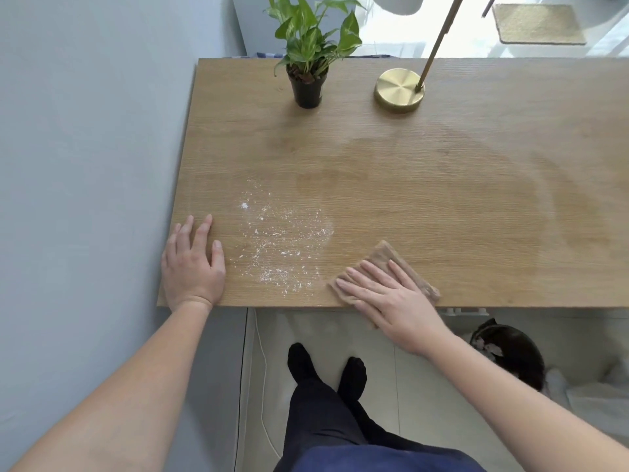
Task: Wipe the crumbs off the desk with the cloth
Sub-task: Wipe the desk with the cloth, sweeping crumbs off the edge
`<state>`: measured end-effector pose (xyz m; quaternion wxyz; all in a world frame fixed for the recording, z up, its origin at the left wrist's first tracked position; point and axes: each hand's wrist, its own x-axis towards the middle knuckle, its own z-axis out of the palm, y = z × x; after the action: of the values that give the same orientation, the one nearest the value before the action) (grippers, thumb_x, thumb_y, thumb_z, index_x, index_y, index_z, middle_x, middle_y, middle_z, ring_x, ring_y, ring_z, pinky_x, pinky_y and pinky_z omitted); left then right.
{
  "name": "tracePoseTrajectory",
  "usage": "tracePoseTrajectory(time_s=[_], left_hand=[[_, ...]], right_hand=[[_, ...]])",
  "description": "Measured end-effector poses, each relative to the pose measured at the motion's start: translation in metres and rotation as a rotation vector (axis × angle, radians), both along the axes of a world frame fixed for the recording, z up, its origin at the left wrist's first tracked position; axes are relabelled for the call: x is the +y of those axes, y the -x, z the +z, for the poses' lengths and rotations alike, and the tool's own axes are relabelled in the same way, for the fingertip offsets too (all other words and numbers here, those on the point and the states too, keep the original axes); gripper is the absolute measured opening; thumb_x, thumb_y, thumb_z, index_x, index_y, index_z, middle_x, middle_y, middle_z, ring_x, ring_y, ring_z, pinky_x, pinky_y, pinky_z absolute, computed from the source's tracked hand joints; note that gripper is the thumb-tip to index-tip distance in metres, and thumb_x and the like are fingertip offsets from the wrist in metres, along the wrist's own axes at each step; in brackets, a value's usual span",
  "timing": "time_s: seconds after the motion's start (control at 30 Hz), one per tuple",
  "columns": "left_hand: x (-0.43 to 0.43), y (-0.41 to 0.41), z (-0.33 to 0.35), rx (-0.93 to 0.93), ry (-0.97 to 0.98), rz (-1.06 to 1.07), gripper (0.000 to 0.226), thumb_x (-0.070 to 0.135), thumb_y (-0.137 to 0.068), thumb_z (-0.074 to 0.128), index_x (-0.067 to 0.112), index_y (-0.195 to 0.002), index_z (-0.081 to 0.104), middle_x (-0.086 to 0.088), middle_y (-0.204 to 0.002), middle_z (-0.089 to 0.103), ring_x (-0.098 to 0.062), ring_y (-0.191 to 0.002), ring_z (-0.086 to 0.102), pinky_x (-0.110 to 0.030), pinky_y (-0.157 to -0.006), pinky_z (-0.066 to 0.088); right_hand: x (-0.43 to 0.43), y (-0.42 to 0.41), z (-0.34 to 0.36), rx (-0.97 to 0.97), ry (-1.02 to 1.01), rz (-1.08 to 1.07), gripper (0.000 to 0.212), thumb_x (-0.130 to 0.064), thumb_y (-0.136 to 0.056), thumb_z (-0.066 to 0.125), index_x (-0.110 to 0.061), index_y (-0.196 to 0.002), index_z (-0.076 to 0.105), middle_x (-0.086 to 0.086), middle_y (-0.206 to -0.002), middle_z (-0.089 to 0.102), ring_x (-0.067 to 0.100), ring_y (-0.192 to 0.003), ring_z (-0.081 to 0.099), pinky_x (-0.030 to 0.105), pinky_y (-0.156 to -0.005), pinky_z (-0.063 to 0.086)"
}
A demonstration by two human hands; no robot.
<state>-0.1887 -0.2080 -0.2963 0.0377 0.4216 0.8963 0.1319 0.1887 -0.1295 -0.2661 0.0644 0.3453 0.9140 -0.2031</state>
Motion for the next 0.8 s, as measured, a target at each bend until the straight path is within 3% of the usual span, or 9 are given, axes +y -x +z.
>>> tracePoseTrajectory(time_s=[0.1, 0.23, 0.3, 0.4, 0.47, 0.57, 0.7, 0.8], left_hand=[[-0.001, 0.0, -0.001, -0.008, 0.004, 0.0, 0.051, 0.038, -0.107, 0.049, 0.035, -0.158, 0.047, -0.001, -0.169, 0.038, -0.029, -0.157, 0.031, -0.053, -0.124, 0.028], [-0.001, 0.002, -0.001, -0.019, 0.007, -0.004, 0.055, 0.046, -0.104, 0.038, 0.037, -0.158, 0.046, 0.0, -0.169, 0.037, -0.028, -0.157, 0.031, -0.053, -0.124, 0.029], [-0.001, 0.001, 0.0, -0.024, 0.004, -0.005, 0.056, 0.047, -0.103, 0.037, 0.036, -0.158, 0.046, 0.0, -0.169, 0.038, -0.028, -0.157, 0.031, -0.053, -0.124, 0.029], [-0.001, 0.0, 0.001, -0.017, -0.004, -0.007, 0.056, 0.047, -0.103, 0.037, 0.036, -0.158, 0.047, -0.001, -0.169, 0.038, -0.029, -0.157, 0.032, -0.053, -0.124, 0.03], [0.0, 0.002, 0.0, -0.017, -0.003, -0.005, 0.057, 0.047, -0.103, 0.037, 0.036, -0.157, 0.047, -0.001, -0.169, 0.039, -0.029, -0.157, 0.032, -0.053, -0.124, 0.03], [0.0, 0.003, 0.0, -0.011, 0.013, -0.011, 0.057, 0.047, -0.103, 0.037, 0.037, -0.158, 0.046, 0.0, -0.169, 0.038, -0.028, -0.157, 0.031, -0.052, -0.124, 0.03], [0.0, 0.003, -0.001, -0.011, 0.009, -0.008, 0.057, 0.047, -0.103, 0.037, 0.038, -0.158, 0.046, 0.0, -0.169, 0.039, -0.027, -0.158, 0.031, -0.051, -0.125, 0.029], [0.0, 0.005, -0.001, -0.011, 0.006, -0.011, 0.056, 0.046, -0.103, 0.039, 0.038, -0.158, 0.046, 0.0, -0.169, 0.039, -0.027, -0.157, 0.031, -0.052, -0.125, 0.031]], right_hand=[[0.029, -0.032, 0.002, -0.019, 0.003, -0.133, 0.046, -0.057, -0.114, 0.013, -0.063, -0.159, 0.016, -0.03, -0.171, 0.012, -0.004, -0.16, -0.003, 0.04, -0.133, -0.003], [0.06, 0.027, 0.0, 0.047, 0.012, -0.523, 0.048, -0.059, -0.111, 0.017, -0.061, -0.159, 0.022, -0.029, -0.171, 0.012, 0.003, -0.162, -0.001, 0.041, -0.131, -0.01], [0.047, 0.056, -0.002, 0.043, 0.017, -0.497, 0.049, -0.06, -0.112, 0.015, -0.059, -0.161, 0.018, -0.028, -0.17, 0.008, 0.007, -0.163, -0.004, 0.045, -0.131, -0.011], [0.016, 0.038, -0.004, 0.023, -0.015, -0.148, 0.049, -0.055, -0.115, 0.016, -0.056, -0.164, 0.015, -0.026, -0.172, 0.009, 0.004, -0.162, -0.004, 0.046, -0.133, -0.004], [0.018, 0.006, -0.003, -0.006, -0.024, -0.042, 0.049, -0.054, -0.114, 0.013, -0.056, -0.163, 0.014, -0.027, -0.172, 0.009, -0.001, -0.161, -0.005, 0.043, -0.133, -0.001], [0.06, -0.008, 0.0, -0.005, -0.029, -0.241, 0.048, -0.054, -0.114, 0.013, -0.058, -0.162, 0.015, -0.028, -0.172, 0.01, -0.001, -0.161, -0.002, 0.041, -0.133, -0.004], [0.127, 0.063, 0.0, 0.054, 0.005, -0.628, 0.051, -0.058, -0.111, 0.016, -0.057, -0.162, 0.02, -0.028, -0.172, 0.012, 0.006, -0.163, 0.001, 0.045, -0.131, -0.008], [0.132, 0.116, -0.001, 0.058, 0.016, -0.541, 0.052, -0.06, -0.111, 0.014, -0.057, -0.163, 0.015, -0.026, -0.173, 0.007, 0.009, -0.163, -0.001, 0.047, -0.131, -0.009]])
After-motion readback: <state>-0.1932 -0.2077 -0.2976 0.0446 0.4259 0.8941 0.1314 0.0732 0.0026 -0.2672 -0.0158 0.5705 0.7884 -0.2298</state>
